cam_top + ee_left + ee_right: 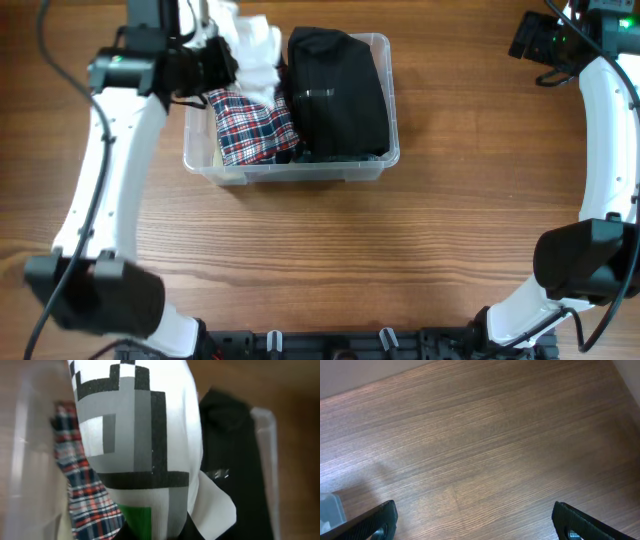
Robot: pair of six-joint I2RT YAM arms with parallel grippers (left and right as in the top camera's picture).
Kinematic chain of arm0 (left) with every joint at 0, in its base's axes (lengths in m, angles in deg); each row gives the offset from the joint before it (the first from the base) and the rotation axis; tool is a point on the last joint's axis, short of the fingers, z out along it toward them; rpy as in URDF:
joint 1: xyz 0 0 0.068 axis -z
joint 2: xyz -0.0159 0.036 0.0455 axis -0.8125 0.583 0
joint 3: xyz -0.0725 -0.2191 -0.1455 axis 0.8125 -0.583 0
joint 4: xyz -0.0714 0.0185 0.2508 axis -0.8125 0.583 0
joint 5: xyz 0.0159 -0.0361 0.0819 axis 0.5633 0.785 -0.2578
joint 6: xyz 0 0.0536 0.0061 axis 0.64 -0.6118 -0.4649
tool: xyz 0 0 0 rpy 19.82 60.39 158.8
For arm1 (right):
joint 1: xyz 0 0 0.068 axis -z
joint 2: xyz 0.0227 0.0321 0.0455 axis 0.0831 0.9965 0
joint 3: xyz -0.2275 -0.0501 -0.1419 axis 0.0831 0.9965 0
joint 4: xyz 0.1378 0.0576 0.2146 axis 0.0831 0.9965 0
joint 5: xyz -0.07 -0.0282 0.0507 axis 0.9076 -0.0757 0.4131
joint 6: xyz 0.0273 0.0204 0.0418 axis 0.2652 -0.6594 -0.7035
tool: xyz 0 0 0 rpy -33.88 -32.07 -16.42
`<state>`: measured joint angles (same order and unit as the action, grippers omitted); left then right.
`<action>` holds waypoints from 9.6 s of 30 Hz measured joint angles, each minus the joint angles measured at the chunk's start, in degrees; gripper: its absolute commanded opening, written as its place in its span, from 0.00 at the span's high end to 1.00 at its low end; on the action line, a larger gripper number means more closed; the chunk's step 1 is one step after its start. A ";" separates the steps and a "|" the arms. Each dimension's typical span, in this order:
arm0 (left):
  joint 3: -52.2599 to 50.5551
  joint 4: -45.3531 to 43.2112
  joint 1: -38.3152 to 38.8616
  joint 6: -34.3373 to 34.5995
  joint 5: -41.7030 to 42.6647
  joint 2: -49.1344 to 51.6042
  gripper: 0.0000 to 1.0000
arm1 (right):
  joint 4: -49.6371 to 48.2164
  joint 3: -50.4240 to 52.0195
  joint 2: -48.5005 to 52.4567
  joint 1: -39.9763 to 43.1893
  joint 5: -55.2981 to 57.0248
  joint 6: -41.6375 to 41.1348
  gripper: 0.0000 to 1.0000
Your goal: Pack container
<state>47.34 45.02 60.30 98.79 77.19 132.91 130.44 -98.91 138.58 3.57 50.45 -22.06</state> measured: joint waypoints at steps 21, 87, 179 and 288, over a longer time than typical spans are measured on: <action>-3.80 10.10 2.25 -1.18 -1.84 8.31 0.96 | 0.00 0.00 0.00 0.00 0.00 0.00 0.00; -0.33 -5.05 8.20 5.46 -13.49 10.36 0.96 | -0.02 0.00 0.00 0.00 0.00 0.00 0.00; -14.08 -6.03 12.72 9.75 -12.81 4.48 0.74 | 0.00 0.00 0.00 0.00 0.00 0.00 0.00; -8.83 -4.24 -12.79 9.73 -22.99 -16.76 0.00 | -73.16 108.72 -104.59 -13.38 -3.69 0.70 0.00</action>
<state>38.51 40.78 47.51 108.52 54.19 116.15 57.29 9.81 34.00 -9.80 46.76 -21.36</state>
